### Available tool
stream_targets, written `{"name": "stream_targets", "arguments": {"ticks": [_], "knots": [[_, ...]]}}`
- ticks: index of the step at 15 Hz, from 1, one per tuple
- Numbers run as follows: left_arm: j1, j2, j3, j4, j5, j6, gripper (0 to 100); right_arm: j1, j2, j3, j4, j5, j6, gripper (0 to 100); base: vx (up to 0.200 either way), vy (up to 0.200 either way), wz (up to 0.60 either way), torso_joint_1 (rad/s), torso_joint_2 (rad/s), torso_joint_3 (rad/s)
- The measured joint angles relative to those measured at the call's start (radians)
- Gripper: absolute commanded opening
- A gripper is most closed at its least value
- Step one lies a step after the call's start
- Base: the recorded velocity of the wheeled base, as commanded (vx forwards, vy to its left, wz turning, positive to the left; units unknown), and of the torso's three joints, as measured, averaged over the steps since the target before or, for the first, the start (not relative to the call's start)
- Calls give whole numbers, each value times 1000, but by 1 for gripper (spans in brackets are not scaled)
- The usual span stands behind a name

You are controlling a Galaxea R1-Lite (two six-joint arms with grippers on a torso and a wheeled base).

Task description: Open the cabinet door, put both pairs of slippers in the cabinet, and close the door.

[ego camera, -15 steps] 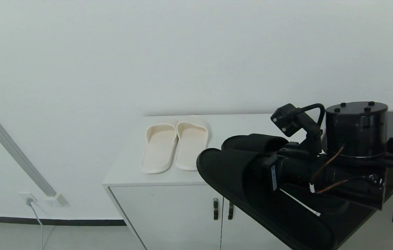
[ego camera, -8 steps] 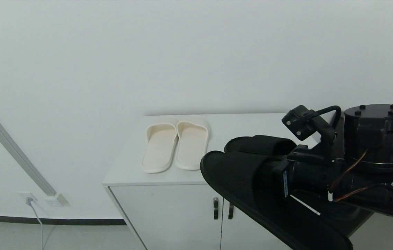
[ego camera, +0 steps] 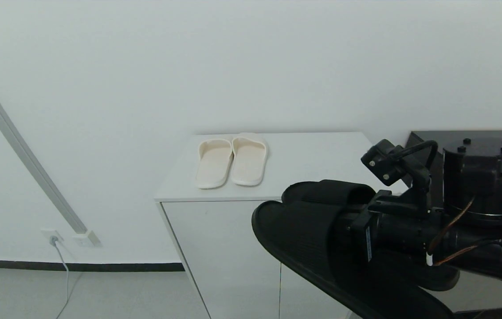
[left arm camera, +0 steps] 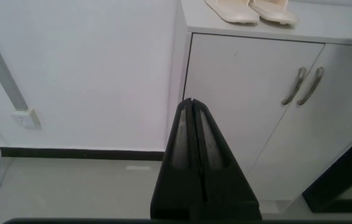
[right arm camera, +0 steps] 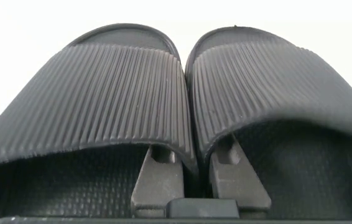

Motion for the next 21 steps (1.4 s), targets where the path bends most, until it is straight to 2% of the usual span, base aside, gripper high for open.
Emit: {"name": "stream_targets", "arguments": {"ticks": [9,17,18,21], "knots": [[-1,0,0,0,1,0,0,0,-17,34,-2,23,-21,0,0,0,0,0,0,0],[-2,0,0,0,0,1,0,0,-18,48,-2,22,-26,0,0,0,0,-187,461,270],[-2,0,0,1,0,1,100,0,-18,51,-2,22,-25,0,0,0,0,-203,530,315],[-1,0,0,1,0,1,100,2,-20,64,-2,24,-43,0,0,0,0,-191,512,315]]}}
